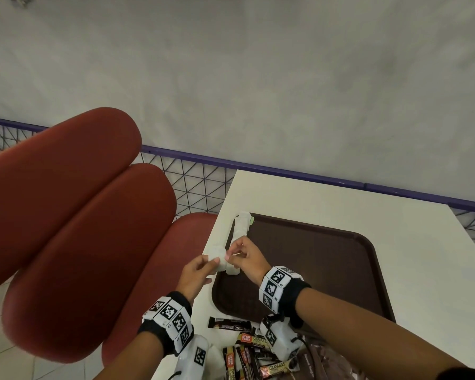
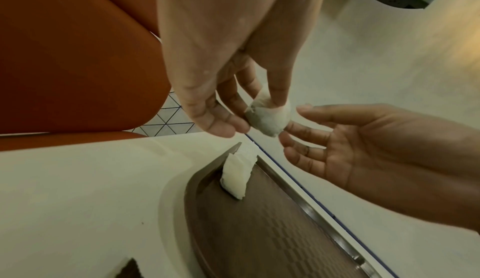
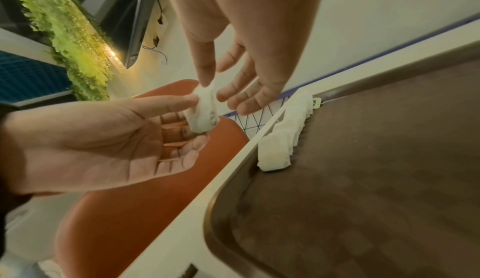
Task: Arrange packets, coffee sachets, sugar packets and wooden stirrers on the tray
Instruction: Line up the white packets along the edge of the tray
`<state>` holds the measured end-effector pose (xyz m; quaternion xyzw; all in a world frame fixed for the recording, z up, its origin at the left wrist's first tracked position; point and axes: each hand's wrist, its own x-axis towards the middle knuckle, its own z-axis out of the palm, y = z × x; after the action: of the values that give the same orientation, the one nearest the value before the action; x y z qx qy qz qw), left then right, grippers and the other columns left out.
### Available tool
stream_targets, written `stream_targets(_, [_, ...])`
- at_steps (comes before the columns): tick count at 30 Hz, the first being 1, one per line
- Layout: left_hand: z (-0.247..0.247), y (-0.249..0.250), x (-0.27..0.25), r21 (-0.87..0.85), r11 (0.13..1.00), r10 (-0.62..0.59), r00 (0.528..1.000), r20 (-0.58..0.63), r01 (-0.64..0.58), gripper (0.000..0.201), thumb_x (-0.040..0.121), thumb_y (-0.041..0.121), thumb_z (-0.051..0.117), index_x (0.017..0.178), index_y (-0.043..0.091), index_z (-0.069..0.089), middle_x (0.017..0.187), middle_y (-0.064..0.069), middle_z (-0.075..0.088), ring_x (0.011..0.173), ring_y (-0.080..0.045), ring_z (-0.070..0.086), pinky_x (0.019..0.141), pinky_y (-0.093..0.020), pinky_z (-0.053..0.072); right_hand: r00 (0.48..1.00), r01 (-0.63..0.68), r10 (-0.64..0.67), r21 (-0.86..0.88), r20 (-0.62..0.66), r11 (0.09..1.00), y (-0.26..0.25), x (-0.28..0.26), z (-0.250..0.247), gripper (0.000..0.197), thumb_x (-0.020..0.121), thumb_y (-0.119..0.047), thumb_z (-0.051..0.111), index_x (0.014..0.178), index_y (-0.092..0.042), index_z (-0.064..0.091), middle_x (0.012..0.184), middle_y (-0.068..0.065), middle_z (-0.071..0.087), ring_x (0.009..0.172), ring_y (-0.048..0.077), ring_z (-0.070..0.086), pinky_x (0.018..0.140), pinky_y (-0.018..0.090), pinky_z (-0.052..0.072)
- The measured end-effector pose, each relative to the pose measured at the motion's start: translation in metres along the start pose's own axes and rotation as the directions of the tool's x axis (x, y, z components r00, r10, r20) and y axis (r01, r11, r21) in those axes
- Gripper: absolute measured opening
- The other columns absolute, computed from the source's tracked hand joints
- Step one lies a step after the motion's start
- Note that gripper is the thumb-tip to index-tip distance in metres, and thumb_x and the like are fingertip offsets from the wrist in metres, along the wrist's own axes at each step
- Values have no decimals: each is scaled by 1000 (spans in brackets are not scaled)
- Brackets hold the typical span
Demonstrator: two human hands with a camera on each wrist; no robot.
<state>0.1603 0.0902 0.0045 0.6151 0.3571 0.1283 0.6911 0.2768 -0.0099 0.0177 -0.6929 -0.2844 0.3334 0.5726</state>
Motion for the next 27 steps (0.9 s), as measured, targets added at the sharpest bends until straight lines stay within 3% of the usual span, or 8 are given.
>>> stream_targets(4, [1, 2, 0, 13, 1000, 2, 1000, 15, -2, 10, 91, 19, 57, 83, 14, 61, 84, -1, 63, 85, -16, 57, 73, -27, 45, 992, -1, 8, -54, 125, 999, -1, -5, -6, 11, 85, -1, 60, 87, -11, 63, 88, 2, 62, 84, 10, 57, 71, 12, 49])
stream_targets(7, [3, 2, -1, 14, 1000, -4, 1000, 13, 4, 6, 91, 19, 58, 96, 17, 61, 91, -1, 64, 89, -17, 58, 73, -27, 46, 999, -6, 9, -69, 41, 998, 3, -3, -10, 18, 85, 2, 59, 101, 2, 68, 101, 17, 66, 91, 13, 58, 79, 14, 48])
stream_targets(9, [1, -1, 0, 10, 1000, -20, 1000, -13, 20, 24, 90, 20, 60, 114, 21, 56, 99, 0, 61, 95, -18, 58, 78, -30, 47, 999, -18, 15, -68, -51, 997, 6, 0, -15, 19, 83, 6, 59, 101, 5, 67, 104, 18, 67, 92, 15, 59, 79, 11, 48])
stream_targets(12, [-4, -5, -1, -15, 999, -53, 996, -67, 52, 35, 90, 20, 60, 124, 20, 49, 100, 5, 57, 101, -20, 56, 84, -33, 44, 991, -89, 72, -152, -117, 984, 16, 1, -20, 18, 83, 6, 58, 88, -6, 70, 94, 9, 67, 89, 16, 60, 81, 16, 49])
stream_targets(15, [-12, -8, -1, -34, 997, -69, 993, -100, 66, 39, 91, 19, 59, 128, 16, 48, 105, 2, 56, 100, -21, 55, 83, -33, 44, 979, -175, 138, -273, -149, 946, 33, 2, -20, 37, 80, 9, 56, 65, -25, 62, 83, 3, 64, 78, 15, 60, 73, 21, 51])
stream_targets(20, [-23, -16, 1, -33, 995, -99, 986, -136, 95, 40, 90, 20, 60, 128, 15, 49, 117, -6, 57, 98, -19, 56, 73, -26, 46, 965, -246, 202, -307, -168, 919, 46, 8, -7, 41, 74, 14, 53, 61, -24, 58, 63, -1, 57, 52, 9, 53, 53, 10, 48])
stream_targets(24, [-29, -20, 1, -24, 994, -106, 984, -146, 103, 37, 90, 20, 61, 126, 18, 50, 117, -6, 58, 97, -18, 57, 71, -24, 47, 959, -274, 229, -342, -165, 899, 45, 12, 3, 42, 75, 17, 45, 62, -22, 55, 62, -2, 53, 55, 9, 51, 58, 16, 47])
stream_targets(27, [-31, -21, 1, -33, 994, -107, 984, -145, 103, 34, 90, 18, 60, 123, 18, 51, 112, -4, 58, 95, -18, 56, 71, -24, 47, 966, -256, 215, -456, -140, 853, 48, 13, 8, 41, 76, 15, 48, 63, -24, 51, 82, 0, 49, 74, 15, 49, 70, 20, 42])
